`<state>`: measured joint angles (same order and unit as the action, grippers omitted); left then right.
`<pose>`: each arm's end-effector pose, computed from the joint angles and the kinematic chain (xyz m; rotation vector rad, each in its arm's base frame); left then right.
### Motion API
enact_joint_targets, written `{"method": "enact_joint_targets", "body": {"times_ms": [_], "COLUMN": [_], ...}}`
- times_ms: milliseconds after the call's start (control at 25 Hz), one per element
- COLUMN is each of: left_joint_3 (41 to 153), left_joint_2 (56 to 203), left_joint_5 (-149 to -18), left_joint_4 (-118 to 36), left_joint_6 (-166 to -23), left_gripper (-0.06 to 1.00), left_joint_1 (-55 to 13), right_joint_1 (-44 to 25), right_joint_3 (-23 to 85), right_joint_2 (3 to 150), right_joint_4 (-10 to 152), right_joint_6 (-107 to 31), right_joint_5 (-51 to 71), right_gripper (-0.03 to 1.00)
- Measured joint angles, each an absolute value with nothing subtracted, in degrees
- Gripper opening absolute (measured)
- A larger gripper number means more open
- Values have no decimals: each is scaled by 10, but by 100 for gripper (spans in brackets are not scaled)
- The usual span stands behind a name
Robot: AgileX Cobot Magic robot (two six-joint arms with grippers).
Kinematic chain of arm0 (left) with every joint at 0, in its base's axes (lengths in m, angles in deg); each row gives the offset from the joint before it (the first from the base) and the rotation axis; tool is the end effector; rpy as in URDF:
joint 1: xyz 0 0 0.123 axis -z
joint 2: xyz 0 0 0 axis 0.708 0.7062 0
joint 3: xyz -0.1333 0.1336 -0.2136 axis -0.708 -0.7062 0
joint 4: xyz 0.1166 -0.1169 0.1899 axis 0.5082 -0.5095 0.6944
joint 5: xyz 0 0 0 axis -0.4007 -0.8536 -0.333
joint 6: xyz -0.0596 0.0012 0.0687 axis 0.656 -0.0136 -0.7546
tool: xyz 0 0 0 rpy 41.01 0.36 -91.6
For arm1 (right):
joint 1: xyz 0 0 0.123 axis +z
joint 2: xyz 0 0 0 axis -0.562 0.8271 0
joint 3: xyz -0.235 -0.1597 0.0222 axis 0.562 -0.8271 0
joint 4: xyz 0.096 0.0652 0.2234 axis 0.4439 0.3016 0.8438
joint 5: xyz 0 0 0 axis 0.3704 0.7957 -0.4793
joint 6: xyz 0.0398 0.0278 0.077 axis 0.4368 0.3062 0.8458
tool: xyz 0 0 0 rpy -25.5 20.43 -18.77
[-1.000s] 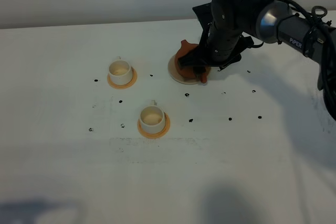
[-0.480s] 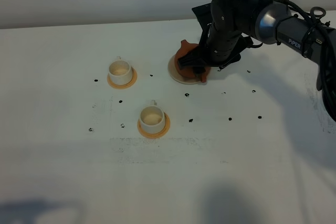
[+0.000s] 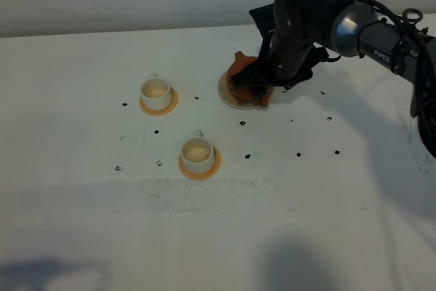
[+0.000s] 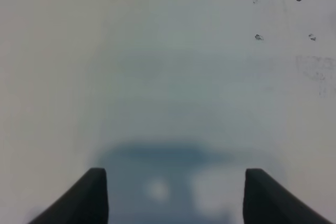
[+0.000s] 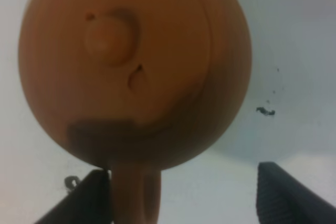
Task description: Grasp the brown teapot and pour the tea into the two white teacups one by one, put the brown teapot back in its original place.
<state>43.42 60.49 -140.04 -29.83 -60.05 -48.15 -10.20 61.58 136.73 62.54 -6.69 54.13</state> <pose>0.0105 -0.0026 0.2646 -0.0591 2.1578 -0.0174 0.4545 0.2012 0.1605 -0.3972 2.7936 0.1138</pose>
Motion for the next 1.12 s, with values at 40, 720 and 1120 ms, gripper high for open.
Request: {"method": "enact_joint_targets", "body": {"times_ms": [40,720,1120], "left_joint_3": [434,434,434], "left_joint_2": [605,605,605], "left_joint_5": [-1400,-1400,-1400], "left_joint_4": [-298,-298,-298], "left_joint_6": [-600,-600,-600], "left_gripper": [55,55,55], "left_joint_1": [-481,-481,-481], "right_joint_1": [-102,-101,-101], "right_joint_3": [618,620,620], "right_joint_2": [1367,1367,1367], "right_joint_4": [625,633,642], "right_joint_6": [-67,-115,-126], "right_joint_5": [541,549,547], "right_gripper": [58,11,11]}}
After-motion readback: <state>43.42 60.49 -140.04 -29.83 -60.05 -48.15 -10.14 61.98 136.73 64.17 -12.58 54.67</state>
